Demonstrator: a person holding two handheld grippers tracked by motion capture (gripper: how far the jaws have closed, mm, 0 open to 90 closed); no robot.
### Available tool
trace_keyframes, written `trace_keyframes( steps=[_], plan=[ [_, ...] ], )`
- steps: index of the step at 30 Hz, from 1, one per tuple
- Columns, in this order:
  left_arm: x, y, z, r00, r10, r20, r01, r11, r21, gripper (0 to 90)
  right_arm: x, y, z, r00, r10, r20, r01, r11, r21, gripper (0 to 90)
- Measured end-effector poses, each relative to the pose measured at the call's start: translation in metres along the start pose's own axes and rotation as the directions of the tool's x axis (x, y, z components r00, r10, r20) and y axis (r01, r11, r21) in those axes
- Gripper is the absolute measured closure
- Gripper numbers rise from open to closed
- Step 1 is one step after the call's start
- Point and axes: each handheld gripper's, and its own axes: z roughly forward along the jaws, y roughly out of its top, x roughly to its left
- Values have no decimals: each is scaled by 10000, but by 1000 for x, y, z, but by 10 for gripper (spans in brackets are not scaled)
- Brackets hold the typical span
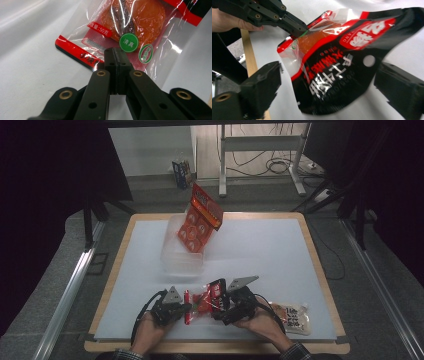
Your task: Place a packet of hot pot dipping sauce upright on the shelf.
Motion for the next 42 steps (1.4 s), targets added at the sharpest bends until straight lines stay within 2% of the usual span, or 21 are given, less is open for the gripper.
trace_keyframes(
  steps=[8, 12, 15, 22, 26, 27, 28, 30, 33, 35, 36, 37, 38, 39, 41, 42],
  plan=[
    [2, -1, 0, 9999, -129, 100, 130, 9999, -40, 900, 5, 11, 16, 9990, 116, -437, -106, 9997, 226, 233],
    [3, -1, 0, 9996, -213, 175, 214, 9997, -68, 899, 5, 20, 23, 9990, 321, -305, -317, 9994, 115, 296],
    [3, -1, 0, 9994, -266, 219, 268, 9996, -69, 900, 2, 22, 31, 9968, 589, -539, -581, 9982, 147, 371],
    [6, -3, -1, 9981, -492, 364, 497, 9987, -133, 899, -4, 28, 37, 9856, 1324, -1048, -1330, 9911, 12, 502],
    [5, -3, -3, 9988, -409, 265, 412, 9991, -122, 893, -8, 30, 38, 9738, 1833, -1348, -1838, 9829, 92, 587],
    [4, -3, -4, 9992, -360, 159, 361, 9993, -103, 846, -9, 32, 37, 9666, 2043, -1547, -2039, 9788, 185, 621],
    [4, -3, -7, 9995, -309, 52, 309, 9995, -90, 846, -9, 32, 37, 9666, 2043, -1547, -2039, 9788, 185, 621],
    [3, -3, -11, 9993, -169, -320, 162, 9996, -225, 742, -9, 34, 36, 9647, 2028, -1680, -2034, 9790, 142, 646],
    [4, -3, -18, 9994, -198, -287, 181, 9981, -596, 626, -5, 38, 32, 9696, 1744, -1716, -1788, 9838, -100, 673],
    [2, -2, -20, 9991, -149, -408, 116, 9968, -792, 550, -2, 43, 27, 9773, 1462, -1536, -1509, 9884, -192, 680],
    [1, -2, -21, 9986, -11, -536, -42, 9951, -986, 461, 0, 47, 22, 9844, 1168, -1313, -1214, 9922, -278, 683],
    [1, -2, -21, 9986, -11, -536, -42, 9951, -986, 427, 0, 47, 22, 9844, 1168, -1313, -1214, 9922, -278, 683],
    [0, -2, -21, 9984, 31, -564, -91, 9943, -1060, 427, 1, 48, 20, 9874, 1037, -1196, -1081, 9937, -305, 684],
    [-1, -2, -22, 9980, 133, -621, -200, 9940, -1078, 376, 2, 51, 15, 9916, 817, -1005, -856, 9957, -355, 685],
    [-2, -2, -22, 9977, 171, -663, -243, 9937, -1096, 349, 2, 52, 13, 9928, 728, -949, -769, 9962, -404, 685],
    [-2, -2, -22, 9975, 153, -693, -233, 9929, -1164, 299, 2, 53, 10, 9936, 691, -896, -731, 9964, -426, 685]
  ],
)
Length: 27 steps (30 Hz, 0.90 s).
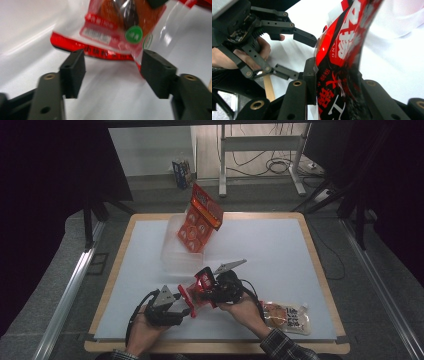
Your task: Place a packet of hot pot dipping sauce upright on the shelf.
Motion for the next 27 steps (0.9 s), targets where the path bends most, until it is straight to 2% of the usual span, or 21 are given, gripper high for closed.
trace_keyframes(
  steps=[4, 8, 13, 20, 27],
  plan=[
    [1, 0, -1, 10000, -100, 2, 100, 9997, -211, 243, -2, 4, -10, 9994, -183, 296, 185, 9998, -69, 684],
    [1, 0, -1, 9996, -87, -263, 82, 9998, -190, 122, -7, 7, -23, 9984, -238, 506, 245, 9996, -144, 685],
    [0, 1, -2, 9990, -47, -435, 34, 9995, -300, 65, -11, 10, -38, 9971, -225, 733, 248, 9992, -304, 685],
    [0, 0, -3, 9980, 65, -632, -83, 9996, -279, 27, -22, 16, -62, 9927, -135, 1195, 189, 9989, -439, 685],
    [-1, 0, -3, 9974, 92, -714, -110, 9996, -253, 19, -37, 27, -76, 9835, -242, 1794, 324, 9985, -434, 685]
  ],
)
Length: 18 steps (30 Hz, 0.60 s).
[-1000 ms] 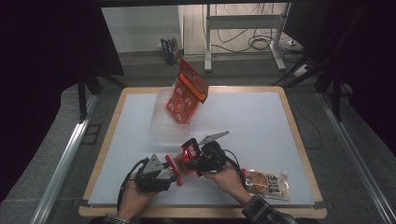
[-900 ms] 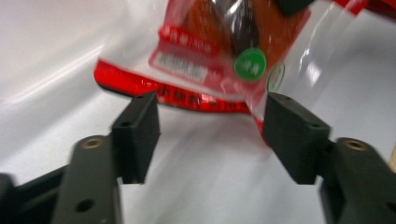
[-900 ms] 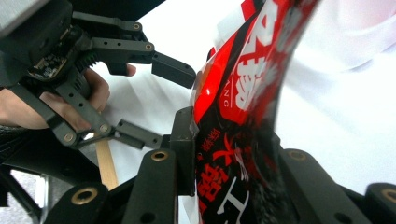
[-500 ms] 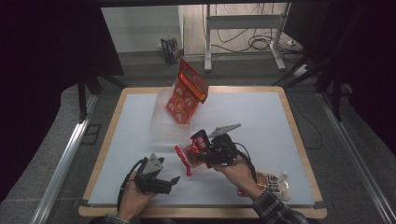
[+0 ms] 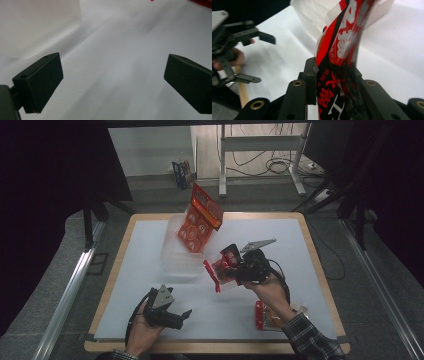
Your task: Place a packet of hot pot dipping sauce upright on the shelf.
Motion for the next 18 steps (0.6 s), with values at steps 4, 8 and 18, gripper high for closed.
trace_keyframes(
  steps=[4, 8, 18],
  plan=[
    [0, 0, 0, 10000, 28, -67, -28, 10000, 62, 18, -8, 7, 0, 9998, -141, 147, 140, 9998, 109, 686],
    [0, 0, 1, 9999, 130, -110, -128, 9998, 150, 17, -12, 14, 3, 9986, -411, 319, 404, 9989, 240, 685],
    [0, -1, 1, 9996, 196, -193, -192, 9996, 203, 13, -19, 29, 19, 9965, -767, 327, 742, 9946, 731, 685]
  ],
)
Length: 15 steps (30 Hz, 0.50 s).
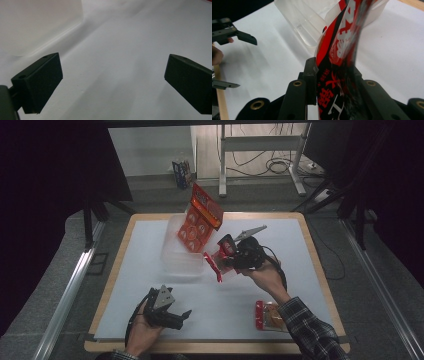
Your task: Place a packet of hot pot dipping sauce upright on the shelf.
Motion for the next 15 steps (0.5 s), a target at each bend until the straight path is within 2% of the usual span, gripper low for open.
trace_keyframes(
  steps=[6, 15],
  plan=[
    [0, 0, 0, 10000, -28, -42, 27, 10000, -59, 11, 1, 6, 9, 9996, -194, -187, 199, 9995, 252, 685],
    [0, 0, -1, 10000, -14, -80, 13, 10000, -60, 8, 12, 21, 23, 9938, -1029, -430, 1060, 9914, 763, 685]
  ],
)
